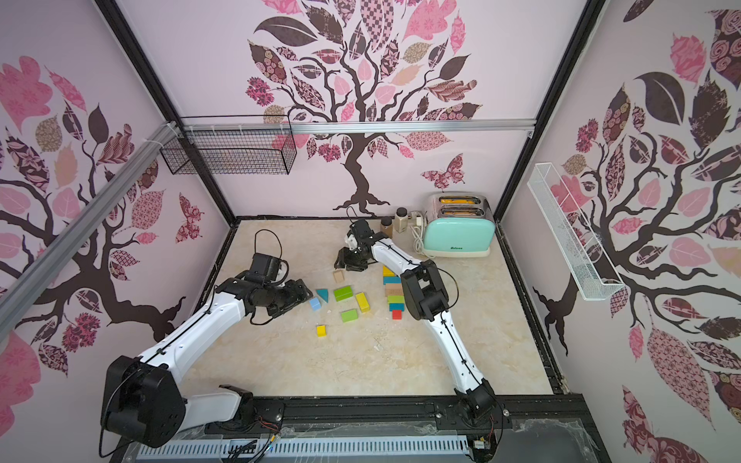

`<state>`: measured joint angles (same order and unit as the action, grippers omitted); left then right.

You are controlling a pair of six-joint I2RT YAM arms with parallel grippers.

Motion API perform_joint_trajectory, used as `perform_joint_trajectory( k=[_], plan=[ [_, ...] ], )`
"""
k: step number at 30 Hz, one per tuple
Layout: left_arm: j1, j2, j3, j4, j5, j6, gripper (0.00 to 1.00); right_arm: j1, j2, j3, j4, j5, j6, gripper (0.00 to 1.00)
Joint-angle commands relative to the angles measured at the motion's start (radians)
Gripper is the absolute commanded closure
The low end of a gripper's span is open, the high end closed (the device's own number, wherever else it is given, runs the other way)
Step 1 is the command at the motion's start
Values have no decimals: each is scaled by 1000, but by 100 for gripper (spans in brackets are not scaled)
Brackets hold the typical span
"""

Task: Assemble a carrot with building blocks
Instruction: Adjust the building block at the center of the board.

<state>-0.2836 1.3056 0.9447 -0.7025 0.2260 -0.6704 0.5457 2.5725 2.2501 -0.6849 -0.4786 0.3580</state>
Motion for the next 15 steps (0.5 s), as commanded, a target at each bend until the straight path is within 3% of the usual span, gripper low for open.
perform_joint_trajectory(
  k=[1, 10, 15],
  plan=[
    [4, 18, 5, 22, 13, -3, 19, 2, -2, -19, -83, 100, -23, 43],
    [4, 38, 25, 40, 30, -3, 19, 54, -133, -99, -43, 140, -121, 38],
    [4, 44, 30, 43, 34, -5, 19, 98, -114, -84, -60, 176, -142, 36]
  ],
)
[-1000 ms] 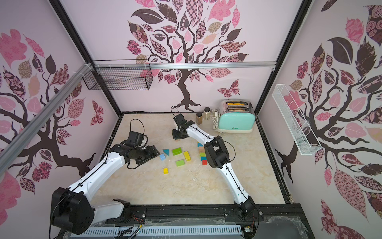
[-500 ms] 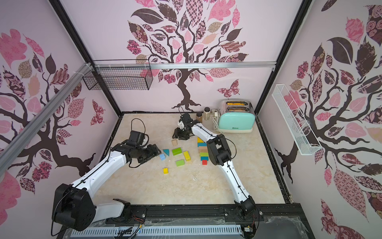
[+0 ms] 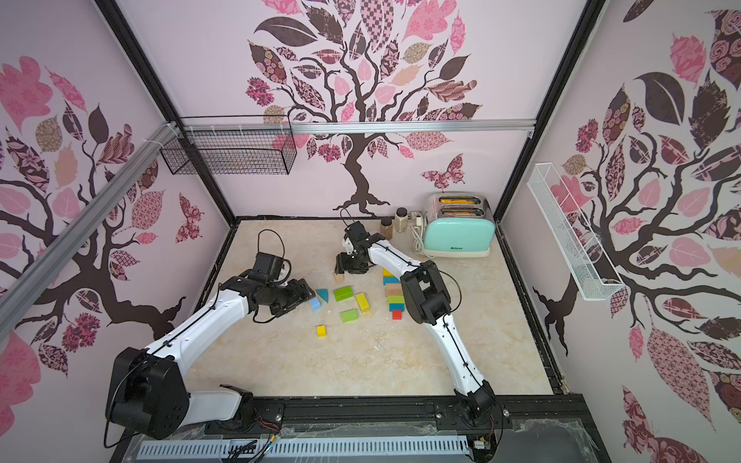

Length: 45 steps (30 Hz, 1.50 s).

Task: Assemble a carrot with building blocks
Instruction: Adjust the building block at the center of the board, then pick up the building block from the center of the board.

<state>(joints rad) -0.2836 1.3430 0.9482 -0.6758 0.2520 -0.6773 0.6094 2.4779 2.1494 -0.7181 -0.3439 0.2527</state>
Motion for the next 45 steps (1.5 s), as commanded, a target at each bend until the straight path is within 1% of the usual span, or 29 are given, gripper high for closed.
perform_joint_trajectory(
  k=[1, 4, 7, 8, 11, 14, 18, 24, 25, 26, 28, 29, 32, 34, 38, 40, 45],
  plan=[
    [4, 4, 27, 13, 7, 3, 19, 40, -20, 12, -20, 51, -38, 35],
    [4, -12, 22, 9, -2, 5, 19, 50, -20, 16, -16, 81, -50, 35],
    [4, -19, 16, 9, -9, 2, 19, 63, 45, 75, -72, 142, -72, 37],
    [5, -20, 16, 8, -9, 4, 19, 68, 52, 82, -79, 159, -76, 39],
    [4, -26, 17, 8, -11, 8, 19, 72, 63, 90, -87, 197, -80, 49],
    [4, -28, 18, 3, -13, 11, 19, 74, 80, 110, -108, 238, -77, 56],
    [4, -31, 19, 1, -11, 16, 19, 75, 87, 104, -101, 244, -66, 56],
    [4, -38, 15, -5, -12, 19, 19, 82, 94, 99, -93, 240, -58, 64],
    [4, -40, 15, -6, -12, 20, 19, 82, 95, 99, -92, 240, -56, 64],
    [4, -43, 13, -7, -14, 20, 19, 84, 96, 99, -89, 242, -52, 62],
    [4, -46, 11, -7, -15, 21, 19, 85, 101, 105, -84, 238, -46, 52],
    [4, -48, 12, -8, -14, 21, 19, 88, 102, 108, -83, 238, -46, 50],
    [4, -55, 6, -11, -16, 21, 19, 91, 111, 116, -83, 241, -41, 50],
    [4, -61, 3, -11, -17, 20, 19, 91, 116, 122, -88, 242, -40, 54],
    [4, -69, -3, -15, -20, 22, 19, 91, 111, 113, -95, 255, -43, 67],
    [6, -70, -2, -14, -19, 24, 19, 91, 102, 101, -89, 257, -43, 75],
    [6, -77, 10, -17, -13, 34, 19, 90, 66, 92, -84, 256, -46, 83]
  ],
)
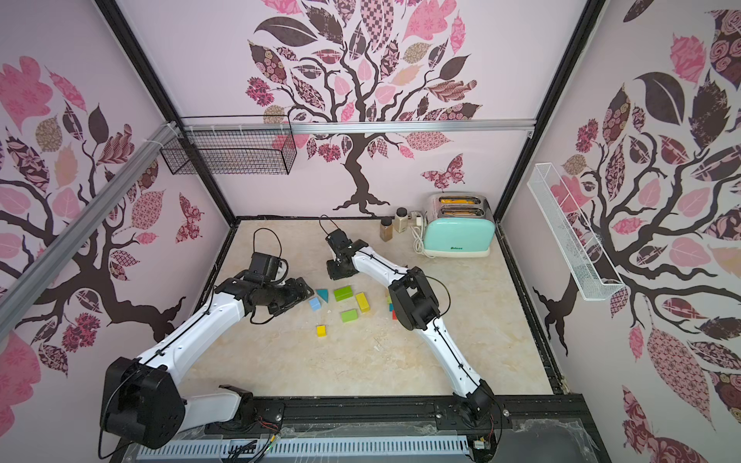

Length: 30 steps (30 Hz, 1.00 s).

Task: Assemble a carrot with building blocks
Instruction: Pick up the building block from the center of the board, then assemble the building block at the center of the board.

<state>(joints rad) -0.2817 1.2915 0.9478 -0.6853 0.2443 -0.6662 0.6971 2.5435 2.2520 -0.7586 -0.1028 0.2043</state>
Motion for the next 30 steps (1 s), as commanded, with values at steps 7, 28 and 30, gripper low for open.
perform_joint_trajectory(
  k=[7, 28, 30],
  plan=[
    [9, -78, 45, 0, 45, 74, 18, -47, -162, -65, -27, -212, 27, 87],
    [93, -181, -68, 599, 587, -296, 23, -149, -626, -624, 766, -1100, 626, 85],
    [95, -182, -58, 598, 588, -299, 26, -149, -645, -643, 837, -1109, 688, 84]
  ],
)
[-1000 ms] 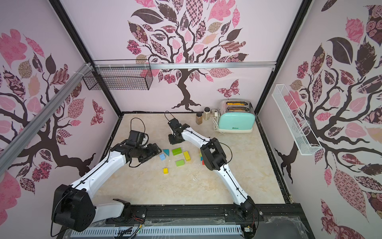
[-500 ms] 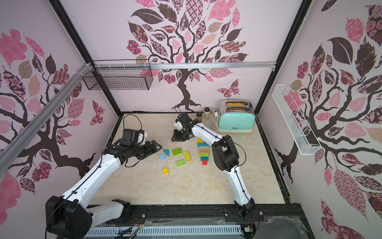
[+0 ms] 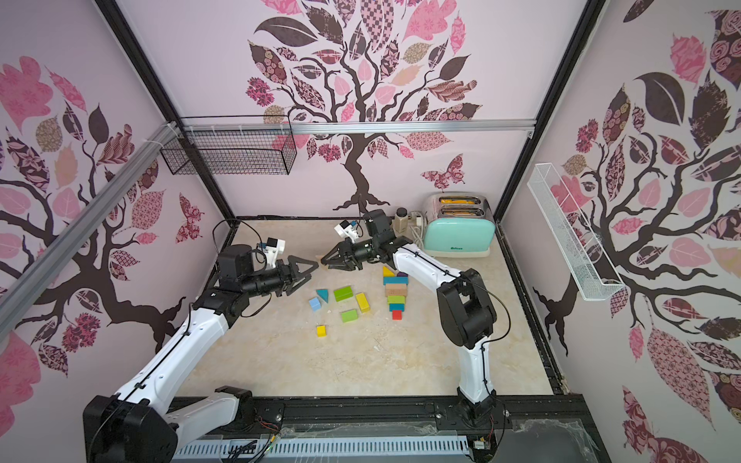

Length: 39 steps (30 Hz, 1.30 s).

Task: Assemble a carrot with building blocks
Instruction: Assemble the building block at the center of the board.

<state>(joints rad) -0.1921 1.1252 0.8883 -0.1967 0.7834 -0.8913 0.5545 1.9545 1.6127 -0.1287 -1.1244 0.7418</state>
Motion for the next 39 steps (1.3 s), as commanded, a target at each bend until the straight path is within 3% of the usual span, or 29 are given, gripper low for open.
perform_joint_trajectory(
  k=[1, 6, 9, 14, 18, 25, 30, 32, 39],
  plan=[
    [6, -16, 6, 109, 50, -73, 27, -6, -63, -11, 230, -94, 175, 84],
    [47, -33, 15, 157, 55, -128, 30, 8, -96, -45, 273, -127, 209, 84],
    [53, -23, 32, 184, 49, -166, 21, 19, -116, -67, 282, -138, 214, 84],
    [54, 4, 36, 312, 56, -274, 21, 40, -131, -110, 424, -148, 334, 83],
    [53, 26, 16, 434, 72, -360, 28, 44, -125, -124, 513, -142, 412, 83],
    [54, -2, -48, 471, 65, -400, 44, 44, -78, -129, 752, -135, 617, 83],
    [53, 1, -53, 488, 59, -411, 42, 46, -29, -125, 984, -122, 809, 84],
    [54, 3, -48, 494, 56, -411, 42, 49, -19, -124, 997, -123, 823, 84],
    [54, 8, -68, 508, 52, -413, 60, 50, -13, -132, 989, -121, 818, 84]
  ],
)
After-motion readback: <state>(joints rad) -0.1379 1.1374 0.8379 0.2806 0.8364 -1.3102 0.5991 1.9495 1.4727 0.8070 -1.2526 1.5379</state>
